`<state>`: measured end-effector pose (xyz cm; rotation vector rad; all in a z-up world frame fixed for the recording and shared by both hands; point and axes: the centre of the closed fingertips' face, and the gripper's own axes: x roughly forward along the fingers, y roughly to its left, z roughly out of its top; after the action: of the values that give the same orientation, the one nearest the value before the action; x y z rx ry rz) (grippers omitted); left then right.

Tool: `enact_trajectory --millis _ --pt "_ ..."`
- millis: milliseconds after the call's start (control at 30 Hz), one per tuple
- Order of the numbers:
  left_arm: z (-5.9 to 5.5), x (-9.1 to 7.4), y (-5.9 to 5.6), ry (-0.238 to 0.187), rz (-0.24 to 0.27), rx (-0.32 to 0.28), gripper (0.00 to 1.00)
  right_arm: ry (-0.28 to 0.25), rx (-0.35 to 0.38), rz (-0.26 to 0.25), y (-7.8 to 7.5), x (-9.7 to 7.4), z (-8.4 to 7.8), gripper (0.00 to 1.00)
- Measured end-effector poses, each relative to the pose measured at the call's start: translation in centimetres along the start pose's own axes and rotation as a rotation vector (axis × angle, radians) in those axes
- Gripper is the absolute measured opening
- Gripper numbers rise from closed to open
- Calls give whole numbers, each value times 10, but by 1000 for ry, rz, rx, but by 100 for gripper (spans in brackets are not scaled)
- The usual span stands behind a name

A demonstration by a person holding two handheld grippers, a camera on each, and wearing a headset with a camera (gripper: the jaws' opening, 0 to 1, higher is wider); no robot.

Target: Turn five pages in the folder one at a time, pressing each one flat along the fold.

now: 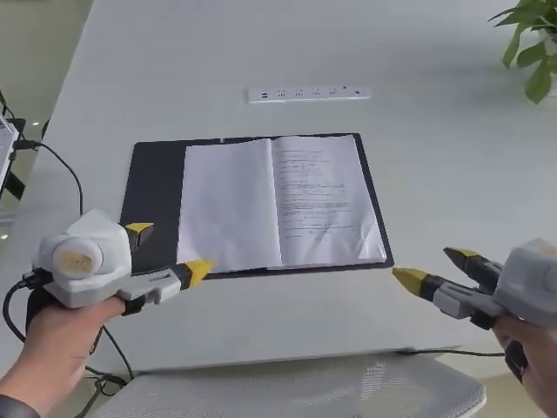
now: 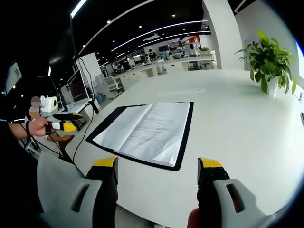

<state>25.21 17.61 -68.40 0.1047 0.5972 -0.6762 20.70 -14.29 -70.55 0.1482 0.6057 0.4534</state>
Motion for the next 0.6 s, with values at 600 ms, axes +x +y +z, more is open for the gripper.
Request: enact_trajectory --millis 600 --pt "28 48 -48 11 -127 86 67 -16 27 0 -4 -6 -1 68"
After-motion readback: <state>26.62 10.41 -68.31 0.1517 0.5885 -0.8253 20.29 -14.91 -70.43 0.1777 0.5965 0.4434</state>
